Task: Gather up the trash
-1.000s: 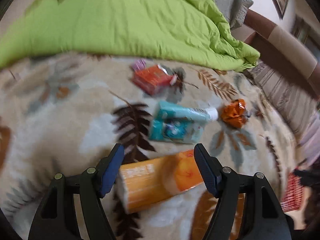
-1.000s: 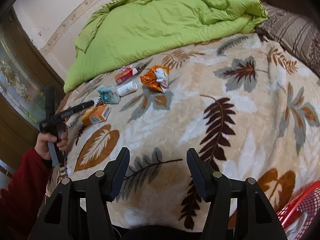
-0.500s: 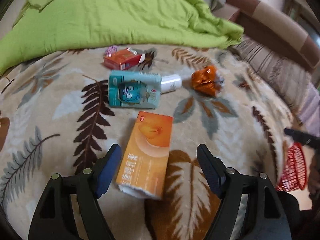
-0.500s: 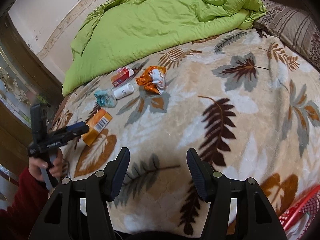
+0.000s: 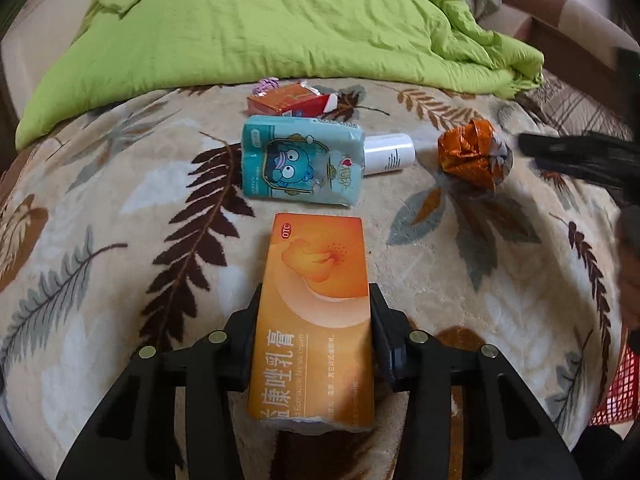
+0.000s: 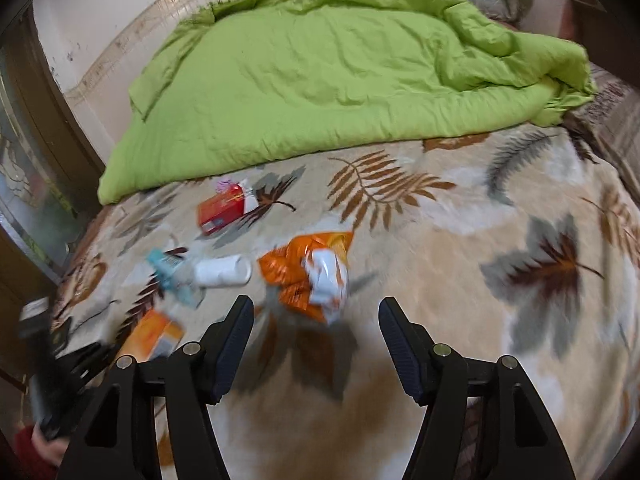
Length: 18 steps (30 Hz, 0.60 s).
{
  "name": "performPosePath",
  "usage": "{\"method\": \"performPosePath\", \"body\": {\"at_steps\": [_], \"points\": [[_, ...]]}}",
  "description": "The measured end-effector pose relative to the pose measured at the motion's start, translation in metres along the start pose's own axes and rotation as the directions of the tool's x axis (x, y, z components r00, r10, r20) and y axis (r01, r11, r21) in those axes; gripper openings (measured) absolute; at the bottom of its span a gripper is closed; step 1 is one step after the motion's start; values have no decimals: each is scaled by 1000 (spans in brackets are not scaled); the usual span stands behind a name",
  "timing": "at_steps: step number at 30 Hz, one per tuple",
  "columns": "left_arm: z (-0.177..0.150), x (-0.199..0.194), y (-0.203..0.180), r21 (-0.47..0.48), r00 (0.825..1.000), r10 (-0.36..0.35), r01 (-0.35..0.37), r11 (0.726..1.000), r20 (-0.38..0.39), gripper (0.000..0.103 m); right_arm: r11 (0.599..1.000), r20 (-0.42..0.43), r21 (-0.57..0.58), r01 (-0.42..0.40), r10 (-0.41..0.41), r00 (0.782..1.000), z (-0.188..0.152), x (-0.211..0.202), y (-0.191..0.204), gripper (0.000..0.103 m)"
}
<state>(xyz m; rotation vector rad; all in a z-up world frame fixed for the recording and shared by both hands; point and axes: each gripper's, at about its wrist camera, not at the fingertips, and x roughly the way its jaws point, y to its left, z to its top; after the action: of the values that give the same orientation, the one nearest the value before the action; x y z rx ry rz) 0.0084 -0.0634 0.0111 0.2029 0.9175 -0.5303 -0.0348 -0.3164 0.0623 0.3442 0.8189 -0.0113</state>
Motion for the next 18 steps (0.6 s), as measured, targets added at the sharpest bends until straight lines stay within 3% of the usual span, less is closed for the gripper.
{"method": "performPosePath", "body": {"at_steps": [4, 6, 7, 18], "points": [[-1, -1, -2, -7, 1000, 14, -14, 1000, 10, 45, 1000, -26, 12, 25, -24, 999, 6, 39, 0, 69], [-2, -2, -4, -4, 1000, 18, -18, 1000, 17, 45, 999, -47, 15, 42, -41, 998, 5, 52, 1, 47], [-2, -3, -4, -6, 1000, 17, -17, 1000, 19, 45, 999, -33, 32, 36, -35, 999, 2, 53, 1, 46], [-14, -52, -18, -83, 992, 30, -20, 996, 124, 45, 998, 90, 60, 33, -39, 995, -43, -17, 33, 41]]}}
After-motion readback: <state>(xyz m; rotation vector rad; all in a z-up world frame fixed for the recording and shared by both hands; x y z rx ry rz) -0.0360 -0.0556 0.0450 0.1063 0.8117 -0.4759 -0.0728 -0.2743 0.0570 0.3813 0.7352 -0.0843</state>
